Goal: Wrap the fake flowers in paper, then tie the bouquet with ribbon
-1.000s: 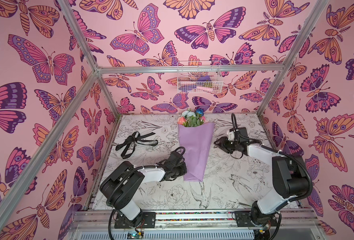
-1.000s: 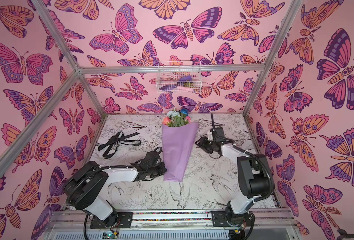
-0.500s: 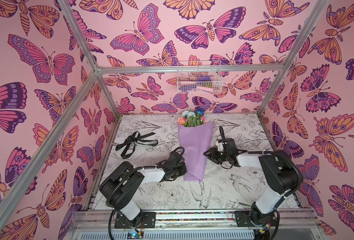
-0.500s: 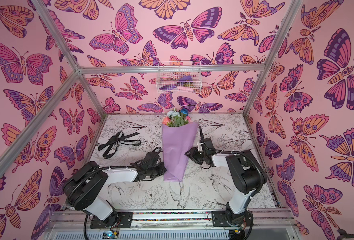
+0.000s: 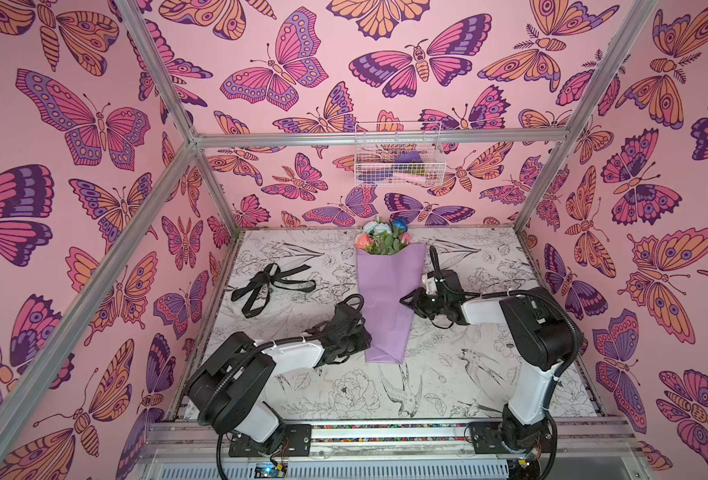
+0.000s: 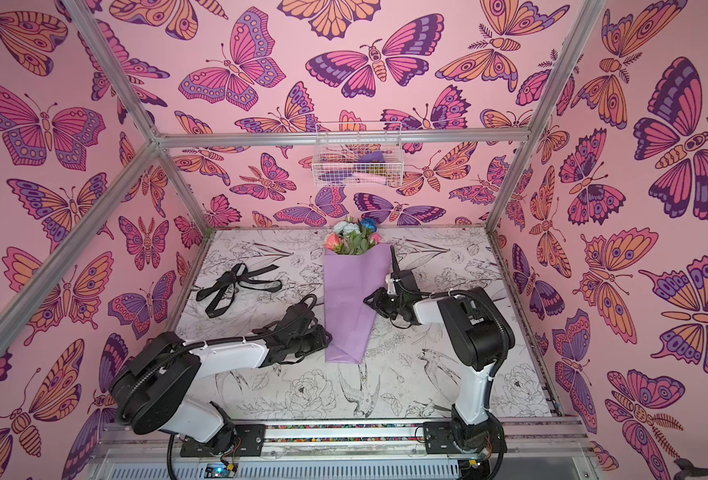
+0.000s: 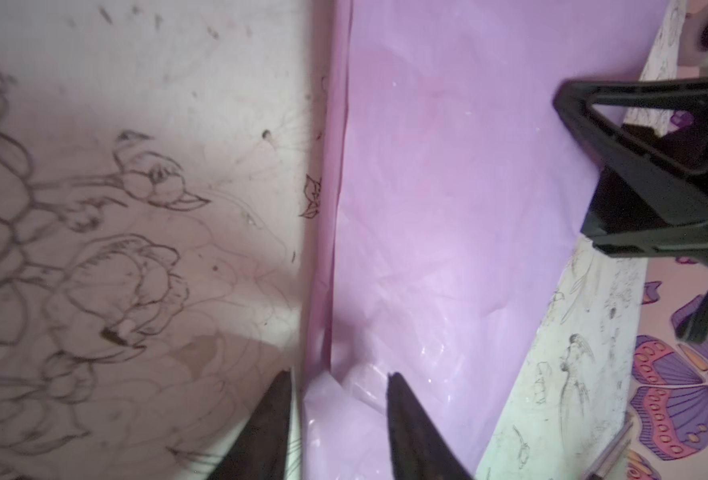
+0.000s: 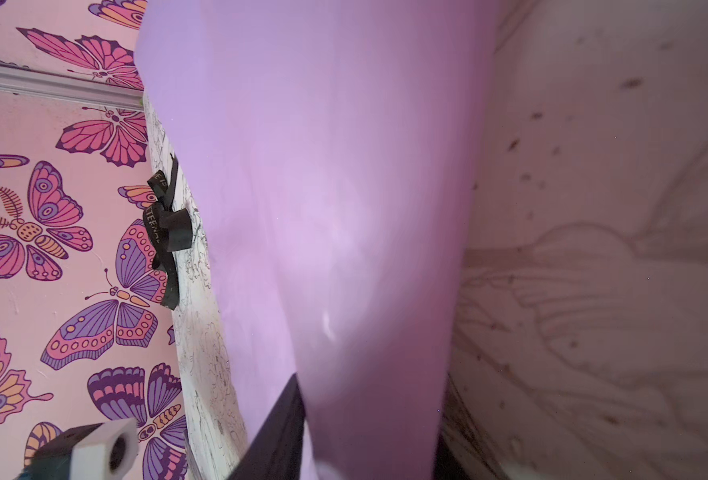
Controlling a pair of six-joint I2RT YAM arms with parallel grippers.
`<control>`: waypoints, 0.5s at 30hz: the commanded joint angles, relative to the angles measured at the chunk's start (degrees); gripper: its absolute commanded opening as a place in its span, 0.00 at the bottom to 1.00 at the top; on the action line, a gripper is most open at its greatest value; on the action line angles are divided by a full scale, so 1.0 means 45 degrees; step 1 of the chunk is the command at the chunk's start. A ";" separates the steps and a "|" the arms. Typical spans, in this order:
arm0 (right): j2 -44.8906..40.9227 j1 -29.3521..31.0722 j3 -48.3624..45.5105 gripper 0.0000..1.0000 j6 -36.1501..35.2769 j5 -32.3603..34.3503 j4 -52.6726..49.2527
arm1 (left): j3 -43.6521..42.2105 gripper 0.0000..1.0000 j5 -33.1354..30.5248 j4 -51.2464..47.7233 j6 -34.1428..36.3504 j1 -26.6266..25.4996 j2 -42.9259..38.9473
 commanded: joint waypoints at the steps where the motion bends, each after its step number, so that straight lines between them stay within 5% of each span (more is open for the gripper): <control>1: 0.0326 0.0086 0.0135 0.33 -0.0196 0.0474 -0.0291 | 0.0181 0.54 -0.0572 -0.1332 0.0617 0.0238 -0.0693; 5: 0.0350 0.0086 0.0192 0.30 -0.0284 0.0496 -0.0379 | 0.0614 0.70 -0.0842 -0.1817 0.1312 0.0979 -0.0894; 11: 0.0434 0.0112 0.0383 0.29 -0.0377 0.0472 -0.0656 | 0.2303 0.89 0.0558 -0.0958 0.3379 0.2546 0.0766; 15: 0.0448 0.0129 0.0486 0.31 -0.0363 0.0522 -0.0778 | 0.3576 0.92 0.1378 -0.0108 0.3899 0.3313 0.2361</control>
